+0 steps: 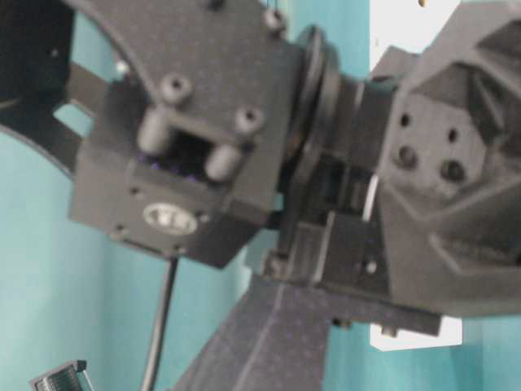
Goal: Insert the rod into the hole on the wooden board.
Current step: 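Close the right gripper on the wooden peg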
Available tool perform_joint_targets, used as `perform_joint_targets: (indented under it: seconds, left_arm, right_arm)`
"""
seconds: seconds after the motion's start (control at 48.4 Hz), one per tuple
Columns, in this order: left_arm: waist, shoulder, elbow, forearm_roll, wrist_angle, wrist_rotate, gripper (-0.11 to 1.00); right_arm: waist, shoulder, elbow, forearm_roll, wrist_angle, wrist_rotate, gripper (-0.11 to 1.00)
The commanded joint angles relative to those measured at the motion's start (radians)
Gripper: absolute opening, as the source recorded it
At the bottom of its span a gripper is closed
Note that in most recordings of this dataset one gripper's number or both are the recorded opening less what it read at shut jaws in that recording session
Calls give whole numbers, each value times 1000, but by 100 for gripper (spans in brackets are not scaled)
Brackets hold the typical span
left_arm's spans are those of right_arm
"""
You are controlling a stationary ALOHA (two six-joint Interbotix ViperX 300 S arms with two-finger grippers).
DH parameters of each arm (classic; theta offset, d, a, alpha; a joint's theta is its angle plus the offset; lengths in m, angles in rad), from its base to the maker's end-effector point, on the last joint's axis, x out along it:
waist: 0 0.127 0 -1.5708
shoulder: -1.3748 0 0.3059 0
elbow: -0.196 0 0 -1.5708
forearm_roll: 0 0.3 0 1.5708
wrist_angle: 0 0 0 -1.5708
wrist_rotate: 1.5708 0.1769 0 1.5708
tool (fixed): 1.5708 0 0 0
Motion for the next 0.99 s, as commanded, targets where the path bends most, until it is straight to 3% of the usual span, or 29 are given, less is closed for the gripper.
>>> perform_joint_targets:
  seconds: [0.0, 0.268, 0.97]
  left_arm:
    - [-3, -23, -12, 2, -3, 5, 74]
    - [-3, -23, -14, 2, -3, 3, 74]
    - [-3, -21, -14, 2, 6, 3, 74]
  right_arm:
    - [8, -20, -40, 6, 14, -3, 43]
    - [5, 21, -118, 11, 121, -15, 43]
    - [-3, 49, -144, 23, 121, -14, 43]
